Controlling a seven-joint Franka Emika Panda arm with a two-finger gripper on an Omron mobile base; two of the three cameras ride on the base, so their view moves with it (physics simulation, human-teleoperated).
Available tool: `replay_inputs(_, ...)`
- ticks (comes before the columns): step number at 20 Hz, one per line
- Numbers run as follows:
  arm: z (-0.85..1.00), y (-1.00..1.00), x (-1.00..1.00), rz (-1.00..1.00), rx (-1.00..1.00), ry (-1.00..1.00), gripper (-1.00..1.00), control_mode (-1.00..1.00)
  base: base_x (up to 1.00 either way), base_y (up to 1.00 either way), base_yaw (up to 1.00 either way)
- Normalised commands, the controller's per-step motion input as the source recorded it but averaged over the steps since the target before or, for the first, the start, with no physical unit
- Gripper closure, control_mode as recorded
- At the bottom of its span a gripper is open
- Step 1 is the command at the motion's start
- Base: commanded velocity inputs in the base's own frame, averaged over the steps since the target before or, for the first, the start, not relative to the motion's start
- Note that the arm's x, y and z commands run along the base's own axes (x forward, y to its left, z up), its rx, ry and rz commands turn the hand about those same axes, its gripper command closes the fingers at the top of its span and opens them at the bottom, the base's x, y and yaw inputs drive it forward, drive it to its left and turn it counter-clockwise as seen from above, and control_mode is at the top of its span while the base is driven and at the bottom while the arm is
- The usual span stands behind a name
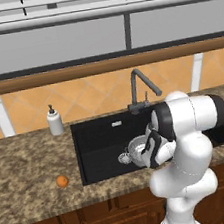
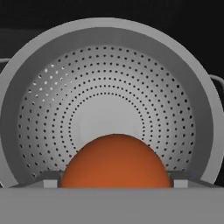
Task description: Put the colander in the sink, put the orange, tangerine in the colander, and turn on the sink faucet and pour water over the colander.
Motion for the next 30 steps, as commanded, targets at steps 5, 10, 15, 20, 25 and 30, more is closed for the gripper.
replay_inputs(5,0.0,0.0,-0.08,0.0,0.0,-0.14,-1.0,-1.0,0.0,0.0,0.0)
replay_inputs(10,0.15,0.0,-0.15,0.0,0.0,-0.18,-1.0,-1.0,0.0,0.0,0.0)
replay_inputs(15,0.82,0.01,-0.53,0.0,0.01,-0.22,-1.0,-1.0,0.0,0.0,0.0)
replay_inputs(20,0.93,0.43,-0.67,0.12,0.0,-0.04,-1.0,-1.0,0.0,0.0,0.0)
replay_inputs(25,0.81,0.82,-0.39,0.19,0.0,0.25,-1.0,-1.0,0.0,0.0,0.0)
replay_inputs(30,0.2,0.93,-0.53,0.05,0.0,0.05,-1.0,-1.0,0.0,0.0,0.0)
